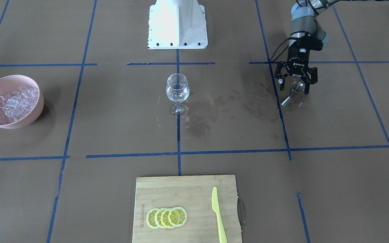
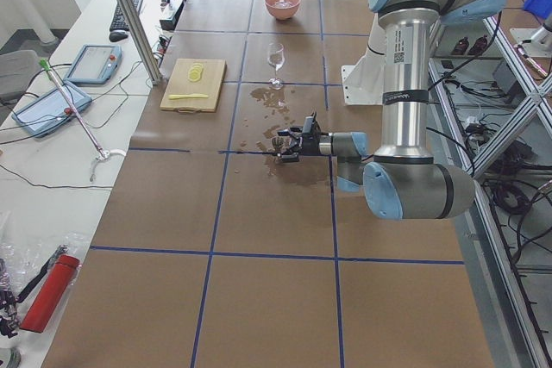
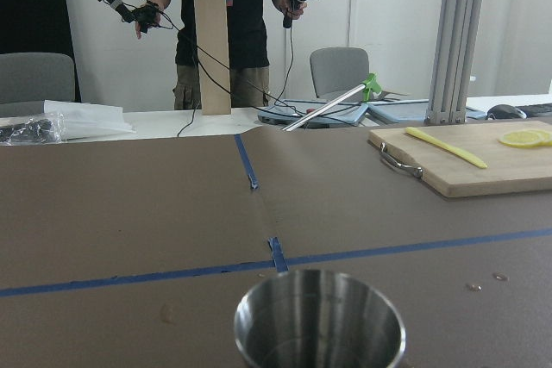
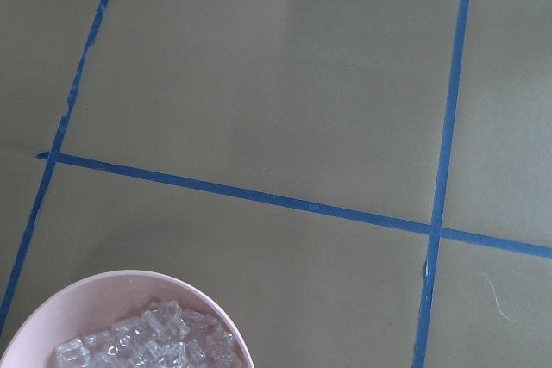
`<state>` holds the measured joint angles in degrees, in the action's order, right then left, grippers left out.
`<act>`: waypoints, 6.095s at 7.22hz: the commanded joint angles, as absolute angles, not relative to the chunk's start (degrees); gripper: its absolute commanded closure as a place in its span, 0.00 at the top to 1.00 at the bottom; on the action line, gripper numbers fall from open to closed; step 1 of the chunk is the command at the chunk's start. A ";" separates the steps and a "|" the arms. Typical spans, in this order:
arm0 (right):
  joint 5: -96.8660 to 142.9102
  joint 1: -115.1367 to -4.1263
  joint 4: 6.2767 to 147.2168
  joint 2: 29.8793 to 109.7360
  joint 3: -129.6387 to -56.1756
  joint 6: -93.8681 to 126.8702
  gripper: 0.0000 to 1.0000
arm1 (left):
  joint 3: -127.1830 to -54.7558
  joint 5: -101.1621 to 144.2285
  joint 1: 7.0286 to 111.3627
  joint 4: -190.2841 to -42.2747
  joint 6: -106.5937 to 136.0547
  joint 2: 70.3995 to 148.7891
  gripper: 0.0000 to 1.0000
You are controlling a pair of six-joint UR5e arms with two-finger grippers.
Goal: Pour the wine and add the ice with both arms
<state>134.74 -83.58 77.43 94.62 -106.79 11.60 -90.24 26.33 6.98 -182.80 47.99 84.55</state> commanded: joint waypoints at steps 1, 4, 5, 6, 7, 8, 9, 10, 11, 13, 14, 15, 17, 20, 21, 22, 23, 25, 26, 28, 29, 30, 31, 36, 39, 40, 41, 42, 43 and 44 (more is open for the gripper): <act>134.74 -83.58 77.43 94.48 -106.79 11.69 1.00 | -93.50 25.49 7.03 -193.14 34.34 84.46 1.00; 134.65 -83.58 77.43 94.22 -106.79 12.04 1.00 | -98.07 29.15 11.49 -192.84 30.17 84.20 1.00; 134.74 -83.58 77.43 94.22 -106.79 12.04 1.00 | -98.09 35.97 16.73 -190.48 28.58 83.94 1.00; 134.65 -83.58 77.43 94.13 -106.79 12.04 1.00 | -98.26 45.17 24.44 -183.85 26.30 84.11 1.00; 134.65 -83.58 77.43 94.22 -106.70 12.04 1.00 | -98.87 56.49 33.13 -176.21 24.10 84.98 1.00; 134.65 -83.58 77.43 94.22 -106.61 12.04 1.00 | -99.66 68.61 41.49 -168.04 23.30 85.77 1.00; 134.65 -83.58 77.43 94.22 -106.61 12.04 1.00 | -99.58 75.26 47.05 -161.69 22.77 85.87 1.00; 134.65 -83.58 77.43 94.31 -106.61 12.04 1.00 | -99.58 80.54 51.55 -159.11 22.59 86.22 1.00; 134.65 -83.58 77.43 94.48 -106.61 12.04 1.00 | -99.58 87.21 56.73 -155.60 22.59 86.31 1.00; 134.65 -83.58 77.43 94.66 -106.61 12.04 1.00 | -99.14 105.92 72.79 -139.05 10.22 92.51 1.00; 134.65 -83.58 77.43 94.75 -106.70 12.04 1.00 | -98.79 106.69 78.60 -128.78 0.80 93.59 1.00; 134.74 -83.58 77.43 94.83 -106.79 12.04 1.00 | -98.62 106.79 80.23 -117.62 -1.38 93.60 1.00; 134.74 -83.58 77.43 95.01 -106.96 12.13 1.00 | -97.74 117.15 86.44 -98.68 -1.06 94.75 1.00; 135.09 -83.58 77.26 95.01 -108.36 16.93 1.00 | -94.74 140.71 91.75 -97.64 -1.14 83.00 1.00; 135.17 -83.50 77.26 95.10 -109.24 17.83 1.00 | -95.70 140.54 93.15 -97.65 -0.97 82.45 1.00; 135.00 -83.06 77.26 95.79 -110.47 18.36 1.00 | -97.19 139.32 93.25 -97.47 -1.14 82.62 1.00; 134.04 -80.01 77.26 97.37 -113.18 23.15 1.00 | -97.64 138.61 93.16 -97.47 -1.23 82.62 1.00; 126.42 -67.31 64.33 100.70 -114.17 37.70 1.00 | -97.74 138.78 93.16 -98.87 -1.32 82.53 1.00; 126.30 -64.02 55.90 102.38 -113.91 44.32 1.00 | -97.73 138.78 93.16 -99.49 -1.32 82.18 1.00; 121.84 -58.91 53.17 106.15 -113.73 45.00 0.98 | -97.65 138.78 93.16 -100.36 -1.32 82.09 1.00; 118.16 -57.15 53.17 107.65 -112.60 45.00 0.84 | -97.65 138.78 93.16 -100.81 -1.41 81.74 1.00; 117.17 -56.17 53.17 107.75 -111.02 45.09 0.65 | -97.73 138.78 93.16 -100.90 -1.41 81.39 1.00; 113.76 -53.46 53.17 107.41 -110.14 46.31 0.64 | -97.73 138.78 93.16 -101.86 -1.41 81.30 1.00; 112.41 -50.71 52.56 103.63 -107.41 49.83 0.62 | -97.73 138.78 93.08 -102.13 -1.41 80.95 1.00; 112.41 -50.63 52.56 103.80 -107.05 49.66 0.44 | -97.56 138.78 93.08 -103.18 -1.32 80.95 1.00; 112.59 -50.45 52.65 103.89 -107.14 49.57 0.28 | -97.56 138.78 93.08 -103.18 -1.32 80.95 1.00; 112.59 -50.45 52.65 103.97 -107.14 49.48 0.16 | -97.56 138.78 93.08 -103.18 -1.32 80.95 1.00; 112.76 -50.54 52.65 103.97 -107.57 49.31 0.00 | -97.56 138.78 93.08 -103.18 -1.32 80.95 1.00; 112.76 -50.71 52.82 103.97 -108.88 49.05 0.00 | -97.56 138.78 93.08 -103.18 -1.32 80.95 1.00; 113.11 -50.97 53.26 103.97 -112.03 48.69 0.00 | -97.56 138.78 93.08 -103.27 -1.32 80.95 1.00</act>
<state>112.82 -50.70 52.86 103.96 -109.09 49.08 -97.56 138.78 93.08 -103.21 -1.32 80.95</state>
